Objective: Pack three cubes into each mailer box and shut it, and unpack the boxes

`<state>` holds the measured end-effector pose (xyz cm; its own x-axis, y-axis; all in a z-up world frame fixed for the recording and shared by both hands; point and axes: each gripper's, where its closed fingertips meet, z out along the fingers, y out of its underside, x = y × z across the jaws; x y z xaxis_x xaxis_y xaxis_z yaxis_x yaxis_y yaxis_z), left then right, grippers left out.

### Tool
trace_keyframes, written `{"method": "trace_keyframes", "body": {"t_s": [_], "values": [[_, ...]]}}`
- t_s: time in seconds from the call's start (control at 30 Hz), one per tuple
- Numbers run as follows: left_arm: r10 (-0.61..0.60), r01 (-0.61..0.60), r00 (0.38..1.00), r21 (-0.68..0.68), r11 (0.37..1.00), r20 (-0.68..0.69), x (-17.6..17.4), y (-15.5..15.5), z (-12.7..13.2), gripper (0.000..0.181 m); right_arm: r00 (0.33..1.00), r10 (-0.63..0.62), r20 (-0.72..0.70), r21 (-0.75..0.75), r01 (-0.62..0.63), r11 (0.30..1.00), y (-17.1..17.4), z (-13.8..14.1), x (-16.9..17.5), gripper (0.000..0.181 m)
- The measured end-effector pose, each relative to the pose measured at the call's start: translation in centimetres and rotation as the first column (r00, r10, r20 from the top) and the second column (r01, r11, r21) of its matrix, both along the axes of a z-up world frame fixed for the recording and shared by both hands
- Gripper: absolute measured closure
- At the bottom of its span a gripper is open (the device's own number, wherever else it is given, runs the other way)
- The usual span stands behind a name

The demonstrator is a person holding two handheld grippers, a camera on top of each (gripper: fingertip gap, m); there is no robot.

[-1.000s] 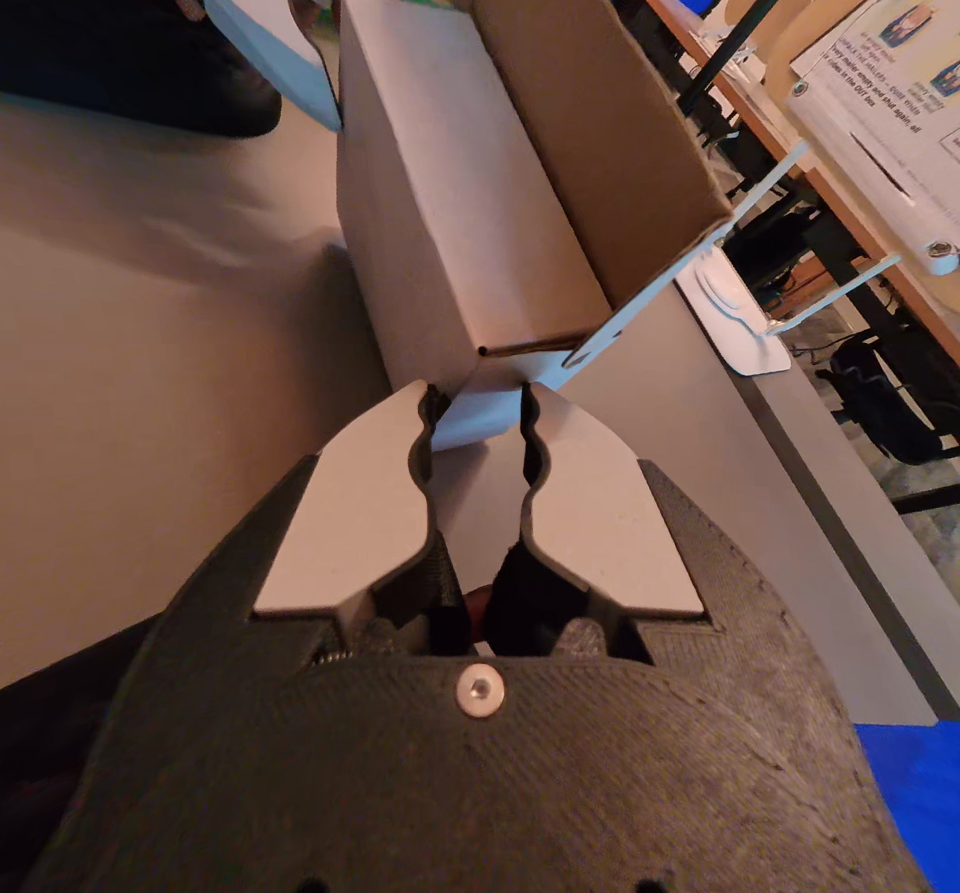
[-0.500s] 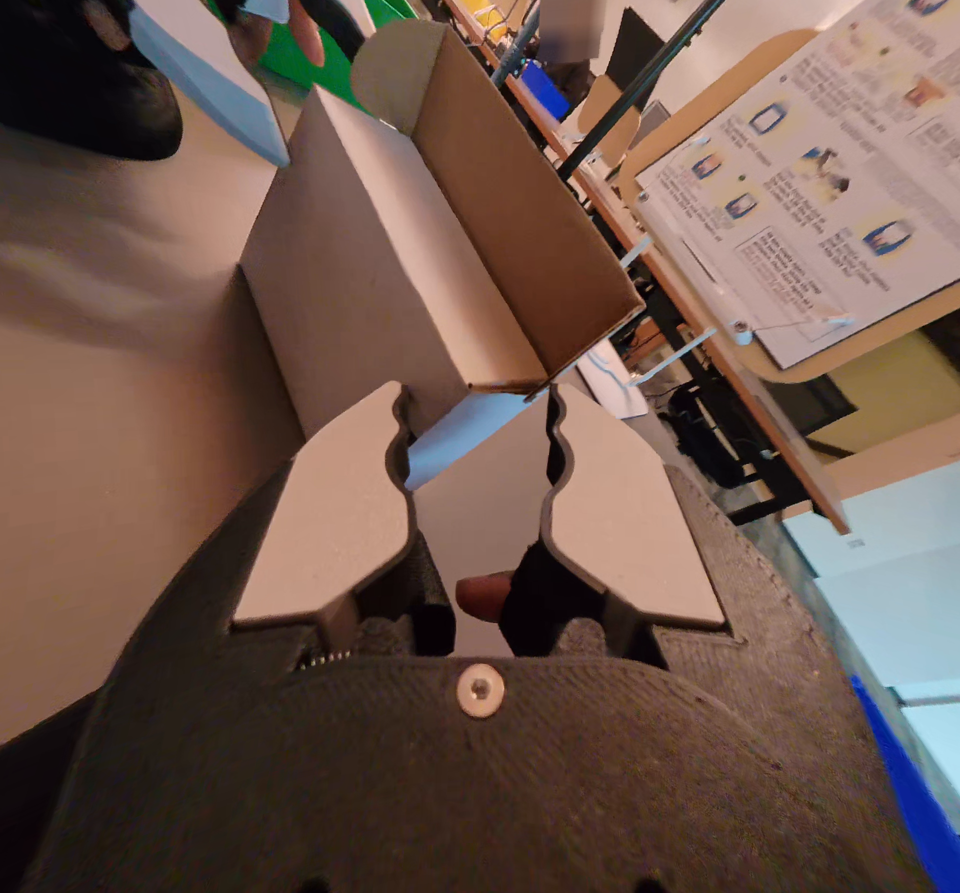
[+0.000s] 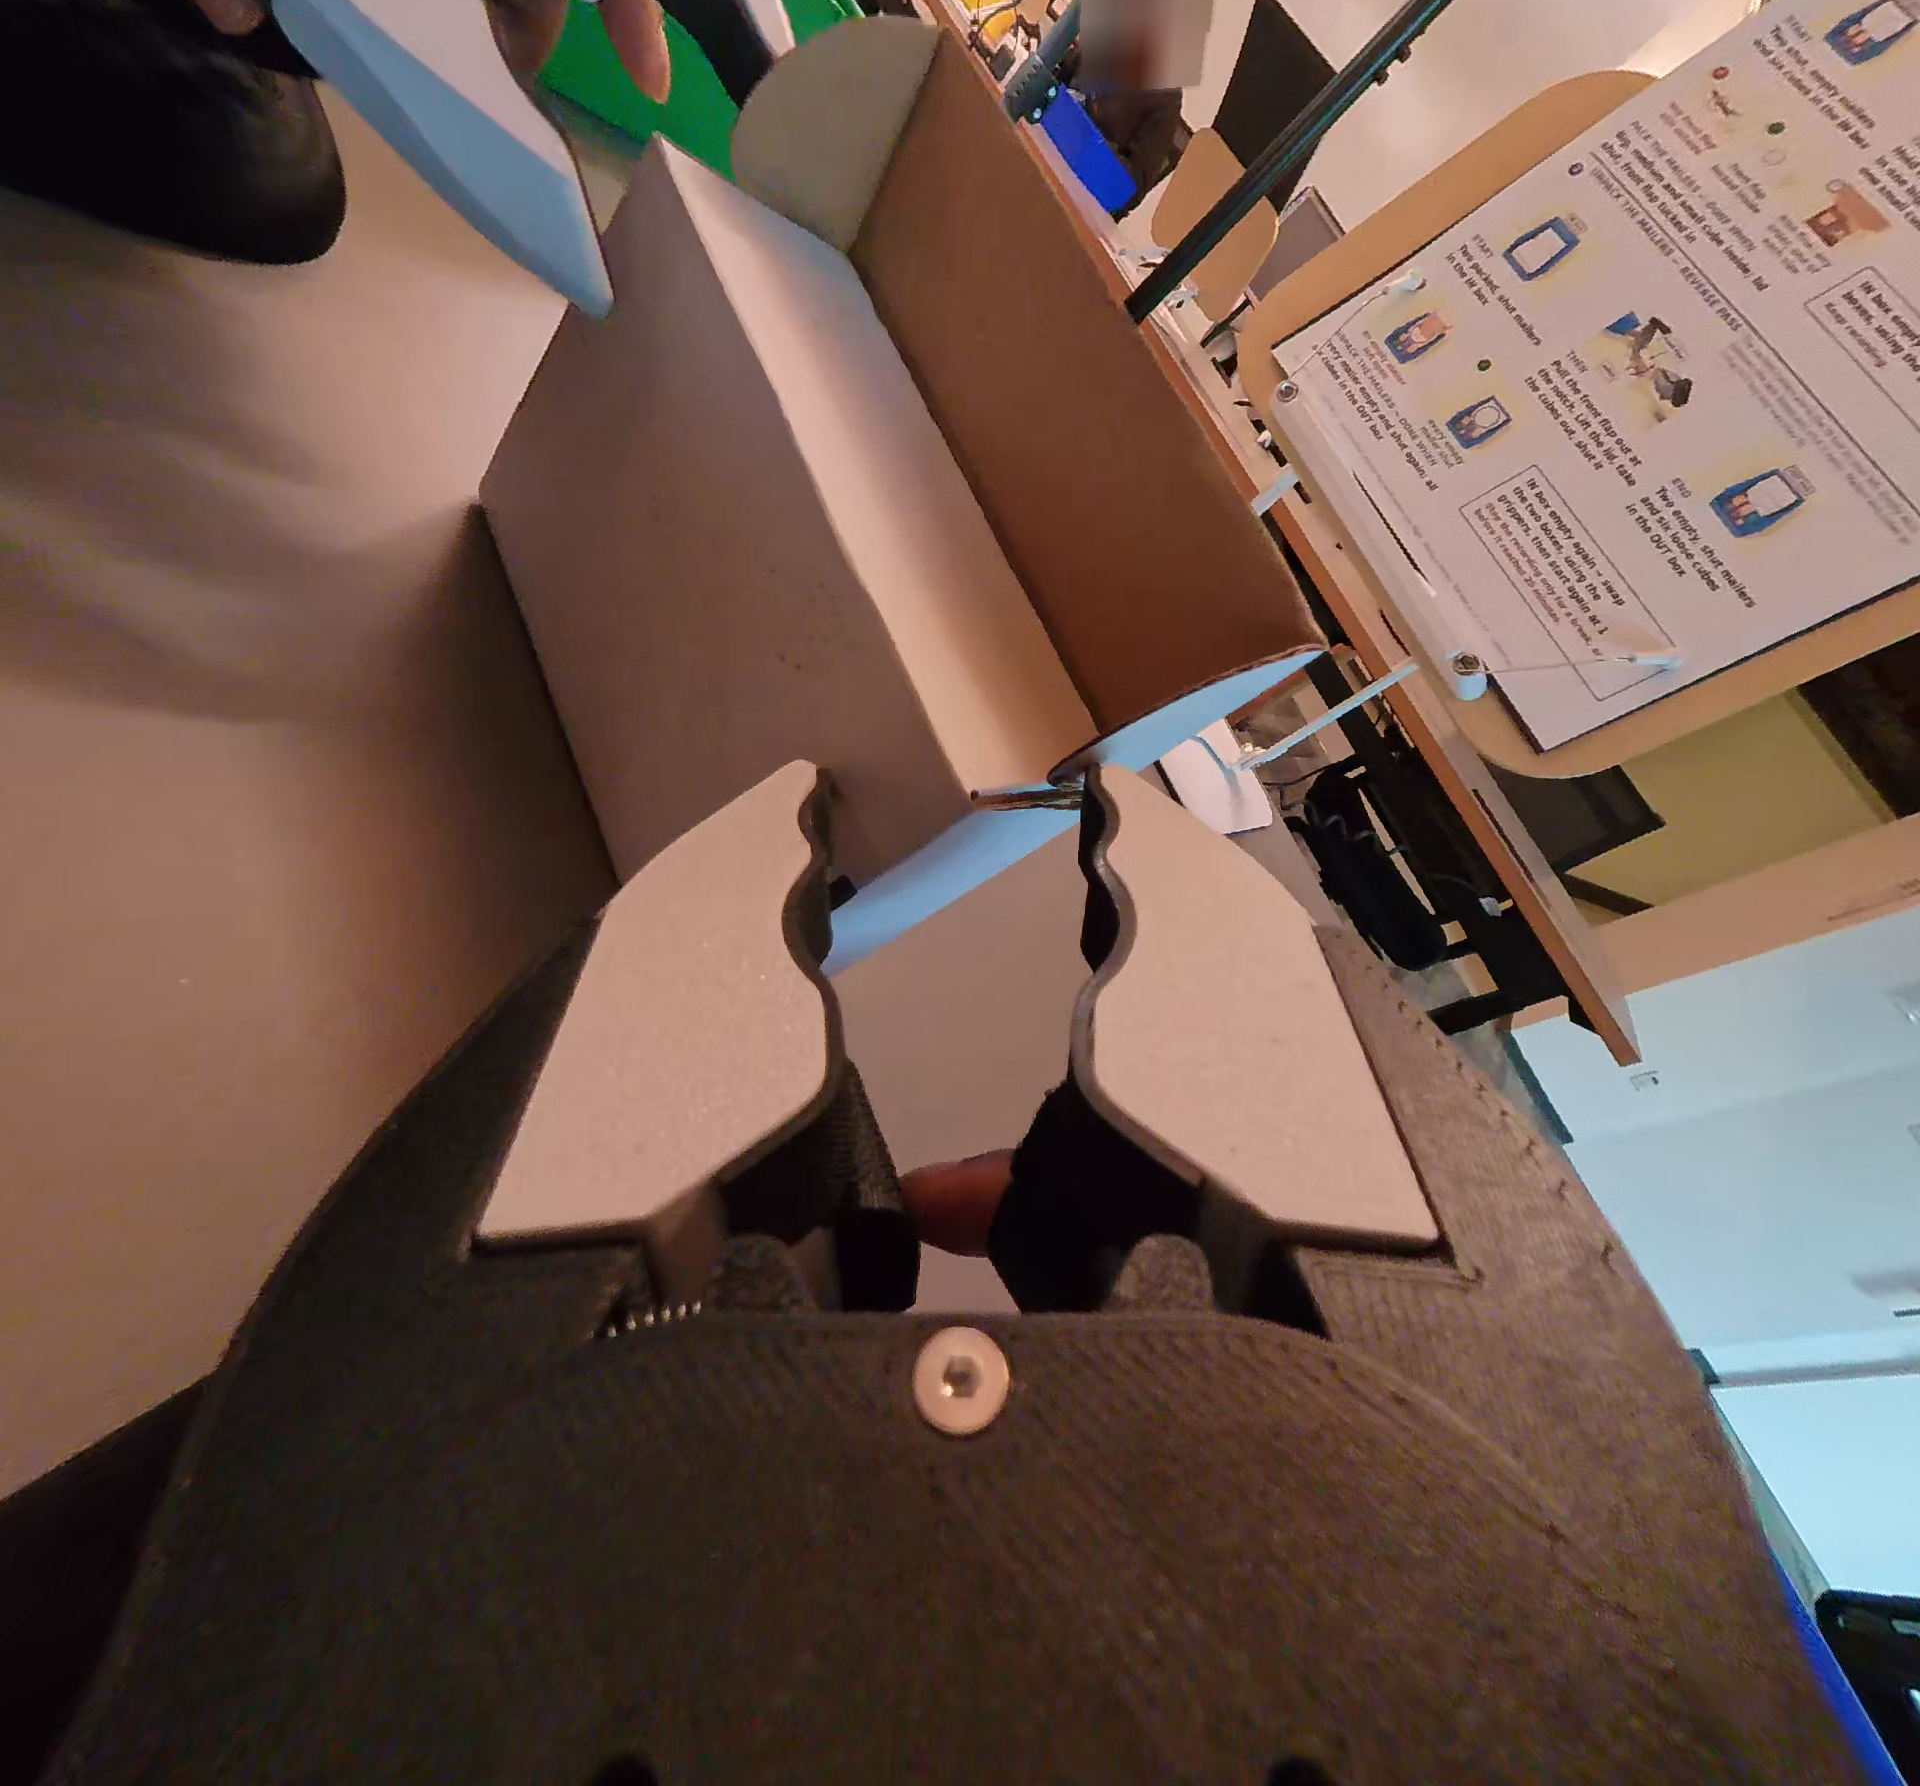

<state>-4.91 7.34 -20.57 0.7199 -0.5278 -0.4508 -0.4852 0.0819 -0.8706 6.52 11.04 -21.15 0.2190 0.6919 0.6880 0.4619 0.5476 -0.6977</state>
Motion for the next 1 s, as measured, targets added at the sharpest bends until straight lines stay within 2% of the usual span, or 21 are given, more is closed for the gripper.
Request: {"method": "trace_keyframes", "body": {"t_s": [0.2, 0.27, 0.37, 0.5, 0.7, 0.87, 1.0], "values": [[0.005, -0.001, 0.99, -0.03, 1.0, 0.14, -0.1, 0.1, 1.0, 0.129, 1.0, -0.014, 0.003, 0.013, 0.014, 1.0, 0.2, 0.0, -0.1, 0.136], [0.03, -0.012, 0.976, -0.087, 0.996, 0.215, -0.3, 0.3, 1.0, 0.13, 1.0, -0.015, 0.001, 0.013, 0.015, 1.0, 0.3, 0.0, -0.1, 0.136], [0.079, -0.06, 0.987, -0.128, 0.99, 0.143, -0.9, 0.9, -0.5, 0.13, 0.999, -0.026, 0.021, 0.036, 0.025, 0.999, 0.5, -0.2, -0.1, 0.141], [0.104, -0.103, 0.994, -0.031, 0.994, 0.02, -0.5, 0.9, -0.3, 0.131, 0.999, -0.037, 0.021, 0.034, 0.036, 0.999, 0.6, -0.2, -0.1, 0.141], [0.085, -0.085, 0.995, -0.006, 0.996, 0.06, -0.2, 1.0, 0.1, 0.133, 0.999, -0.053, 0.01, 0.004, 0.053, 0.999, 0.9, -0.2, -0.1, 0.142], [0.074, -0.043, 0.971, -0.138, 0.989, 0.227, -0.4, 1.2, -0.1, 0.133, 0.999, -0.047, 0.002, -0.01, 0.047, 0.999, 0.7, -0.1, -0.4, 0.143], [0.103, -0.098, 0.991, -0.051, 0.994, 0.089, -0.3, 1.3, 0.0, 0.138, 0.998, -0.055, 0.005, -0.013, 0.055, 0.998, 0.7, 0.0, -0.6, 0.143]]}}
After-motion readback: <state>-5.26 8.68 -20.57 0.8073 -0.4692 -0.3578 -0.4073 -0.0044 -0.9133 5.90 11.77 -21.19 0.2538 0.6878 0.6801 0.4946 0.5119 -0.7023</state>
